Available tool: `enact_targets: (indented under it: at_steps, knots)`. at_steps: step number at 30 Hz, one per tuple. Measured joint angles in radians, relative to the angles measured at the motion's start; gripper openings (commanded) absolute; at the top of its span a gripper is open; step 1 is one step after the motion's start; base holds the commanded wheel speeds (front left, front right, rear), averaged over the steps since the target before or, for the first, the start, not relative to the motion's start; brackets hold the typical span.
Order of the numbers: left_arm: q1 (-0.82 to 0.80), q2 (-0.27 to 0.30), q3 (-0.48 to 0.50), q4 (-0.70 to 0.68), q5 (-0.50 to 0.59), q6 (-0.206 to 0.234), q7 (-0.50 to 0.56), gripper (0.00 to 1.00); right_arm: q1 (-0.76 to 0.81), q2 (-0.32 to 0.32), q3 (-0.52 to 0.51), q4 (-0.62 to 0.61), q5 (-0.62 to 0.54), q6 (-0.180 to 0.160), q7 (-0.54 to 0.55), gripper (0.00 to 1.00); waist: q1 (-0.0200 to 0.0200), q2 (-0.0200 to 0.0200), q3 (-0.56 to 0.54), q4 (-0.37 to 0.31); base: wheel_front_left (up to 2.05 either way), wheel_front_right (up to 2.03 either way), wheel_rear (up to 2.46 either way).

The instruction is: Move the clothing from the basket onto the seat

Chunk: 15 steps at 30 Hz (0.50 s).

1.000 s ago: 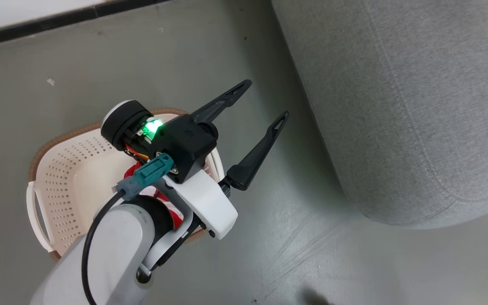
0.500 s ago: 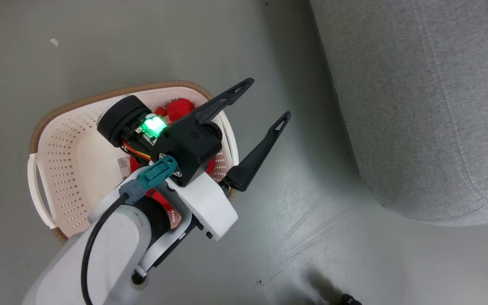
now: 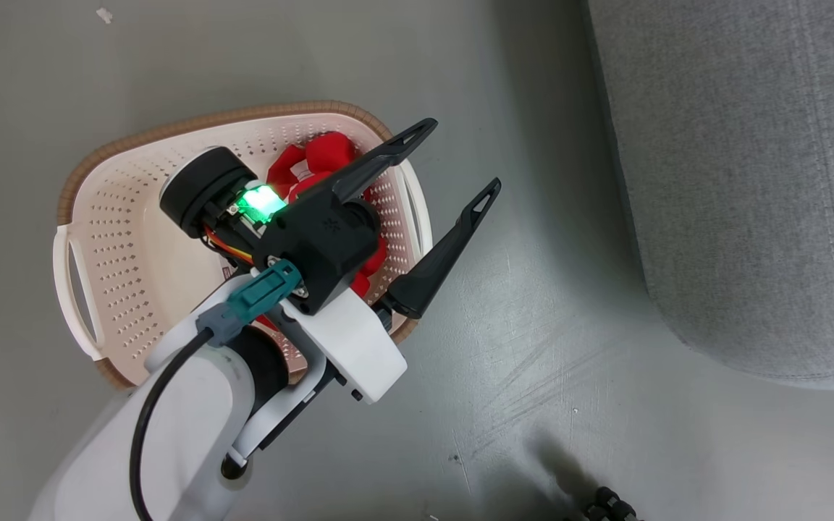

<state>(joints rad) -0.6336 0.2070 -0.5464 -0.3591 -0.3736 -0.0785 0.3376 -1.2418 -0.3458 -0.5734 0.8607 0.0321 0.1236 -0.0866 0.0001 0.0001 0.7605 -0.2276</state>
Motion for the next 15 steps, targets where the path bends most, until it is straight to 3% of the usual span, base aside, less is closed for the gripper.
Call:
enact_targets:
  at_steps: [3, 4, 8, 9, 10, 15]
  knots:
    - [-0.002, -0.004, 0.0, 0.0, 0.0, -0.003, -0.001, 1.0, -0.019, 0.013, -0.019, 0.021, -0.013, 0.0, 0.017, 0.0, 0.0, 0.0, 0.012, 0.006, 0.0, 0.0, 0.0]
    - [-0.005, -0.004, 0.0, 0.0, -0.001, -0.003, -0.005, 1.0, -0.022, 0.016, -0.02, 0.024, -0.017, 0.0, 0.018, 0.07, 0.0, 0.0, 0.016, 0.008, 0.0, 0.0, 0.0]
    - [-0.025, -0.005, 0.001, 0.002, -0.002, -0.005, -0.009, 1.0, -0.035, 0.02, -0.025, 0.028, -0.033, 0.0, 0.034, 0.59, 0.0, 0.0, 0.029, 0.012, 0.0, 0.0, 0.0]
    - [-0.028, -0.003, 0.003, 0.007, -0.002, -0.005, -0.018, 1.0, -0.034, 0.021, -0.024, 0.03, -0.043, 0.0, 0.034, 0.95, 0.0, 0.0, 0.03, 0.012, 0.0, 0.0, 0.0]
    - [-0.028, 0.0, 0.007, 0.012, -0.002, -0.005, -0.022, 1.0, -0.033, 0.023, -0.022, 0.034, -0.054, 0.0, 0.034, 1.0, 0.0, 0.0, 0.03, 0.011, 0.0, 0.0, 0.0]
    - [-0.036, 0.007, 0.022, 0.025, -0.002, -0.005, -0.039, 1.0, -0.029, 0.019, 0.0, 0.04, -0.097, 0.0, 0.035, 1.0, 0.0, 0.0, 0.022, 0.003, 0.0, 0.0, 0.0]
